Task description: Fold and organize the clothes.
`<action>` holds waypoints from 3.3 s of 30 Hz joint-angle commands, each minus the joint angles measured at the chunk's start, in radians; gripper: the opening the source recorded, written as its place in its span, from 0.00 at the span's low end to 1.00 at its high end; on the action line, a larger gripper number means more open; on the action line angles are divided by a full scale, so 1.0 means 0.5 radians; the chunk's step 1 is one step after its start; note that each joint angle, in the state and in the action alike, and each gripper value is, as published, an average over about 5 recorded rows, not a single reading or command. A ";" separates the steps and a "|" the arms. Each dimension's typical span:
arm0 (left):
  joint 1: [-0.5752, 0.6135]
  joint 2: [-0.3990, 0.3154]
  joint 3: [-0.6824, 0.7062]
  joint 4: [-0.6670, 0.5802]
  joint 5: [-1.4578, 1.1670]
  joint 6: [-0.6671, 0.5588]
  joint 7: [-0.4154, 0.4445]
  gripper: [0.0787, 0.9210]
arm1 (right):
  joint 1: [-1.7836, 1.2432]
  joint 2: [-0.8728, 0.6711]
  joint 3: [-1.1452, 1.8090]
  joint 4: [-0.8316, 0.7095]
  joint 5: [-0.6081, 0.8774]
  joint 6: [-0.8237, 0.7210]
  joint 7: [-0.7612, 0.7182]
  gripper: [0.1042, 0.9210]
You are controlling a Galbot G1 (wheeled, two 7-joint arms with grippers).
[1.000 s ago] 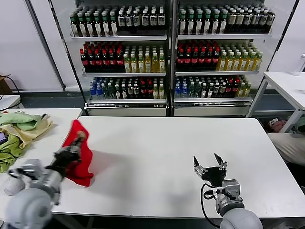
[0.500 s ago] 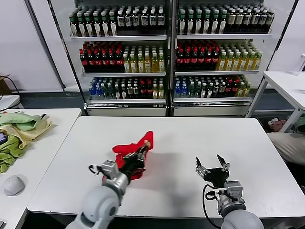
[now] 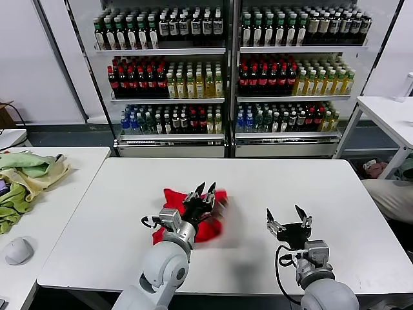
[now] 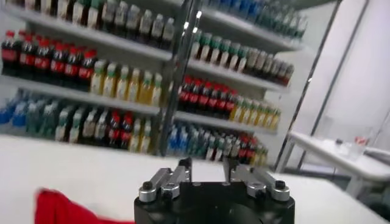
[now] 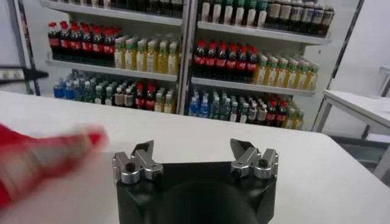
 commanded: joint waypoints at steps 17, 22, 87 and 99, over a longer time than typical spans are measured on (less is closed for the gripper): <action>0.347 0.414 -0.721 -0.203 0.744 -0.573 0.497 0.88 | 0.641 0.267 -0.705 -0.885 0.546 -0.109 0.166 0.88; 0.330 0.405 -0.688 -0.178 0.755 -0.574 0.493 0.88 | 0.635 0.253 -0.676 -0.845 0.686 -0.109 0.167 0.87; 0.016 0.097 -0.564 0.484 1.148 -1.294 0.533 0.88 | 0.689 -0.191 0.301 -0.871 -0.237 0.611 -0.395 0.85; 0.094 0.152 -0.598 0.382 1.097 -1.124 0.477 0.88 | 0.689 -0.201 0.315 -0.972 -0.343 0.728 -0.454 0.88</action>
